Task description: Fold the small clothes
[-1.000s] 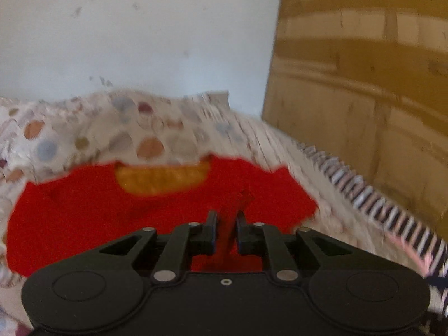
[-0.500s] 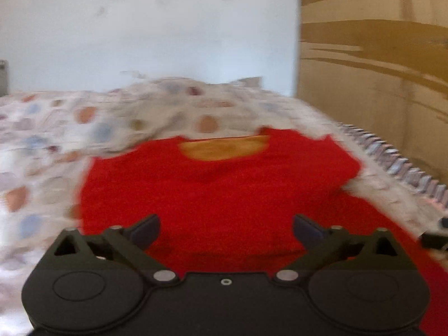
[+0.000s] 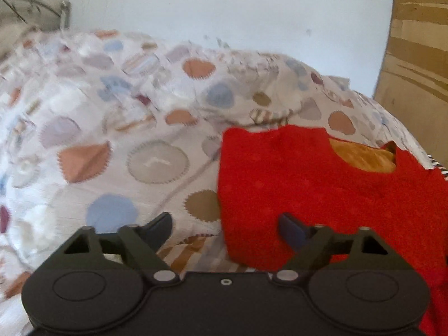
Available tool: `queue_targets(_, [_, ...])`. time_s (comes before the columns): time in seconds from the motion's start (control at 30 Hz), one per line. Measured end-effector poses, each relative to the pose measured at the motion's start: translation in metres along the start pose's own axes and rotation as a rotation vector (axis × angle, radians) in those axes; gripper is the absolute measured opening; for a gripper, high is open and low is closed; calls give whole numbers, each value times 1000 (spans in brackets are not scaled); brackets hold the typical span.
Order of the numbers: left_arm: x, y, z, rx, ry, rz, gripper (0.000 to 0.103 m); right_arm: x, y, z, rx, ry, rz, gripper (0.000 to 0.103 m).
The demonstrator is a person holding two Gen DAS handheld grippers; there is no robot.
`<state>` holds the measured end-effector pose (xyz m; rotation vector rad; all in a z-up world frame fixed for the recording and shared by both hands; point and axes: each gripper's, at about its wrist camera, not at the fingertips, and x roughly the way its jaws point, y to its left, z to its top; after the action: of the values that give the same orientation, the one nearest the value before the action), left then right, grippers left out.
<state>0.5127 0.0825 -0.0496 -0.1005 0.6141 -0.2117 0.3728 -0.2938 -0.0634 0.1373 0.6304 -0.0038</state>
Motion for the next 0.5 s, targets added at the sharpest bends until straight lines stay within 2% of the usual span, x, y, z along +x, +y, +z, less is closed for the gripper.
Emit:
queue_targets(0.1, [9,6,2,-49,29,-67,73,9,-1,-10,-4,9,-2,103])
queue_targets(0.17, [15,6,3,-85,79,-87,45,8,0,-12,-10,1,-2,103])
queue_targets(0.27, [10,-6,8,-76,105,-73,22,9,-1,-13,-7,-1,2,103])
queue_targets(0.33, [0,-20,15,-14,102,-19,18,8,-2,-14,-9,-6,2,103])
queue_targets(0.43, [-18,-45,25,116,82,107,16,7,-2,-14,-13,-8,0,103])
queue_targets(0.5, [-19,-54,26,160,64,172,15,8,0,-14,-23,-8,-5,103])
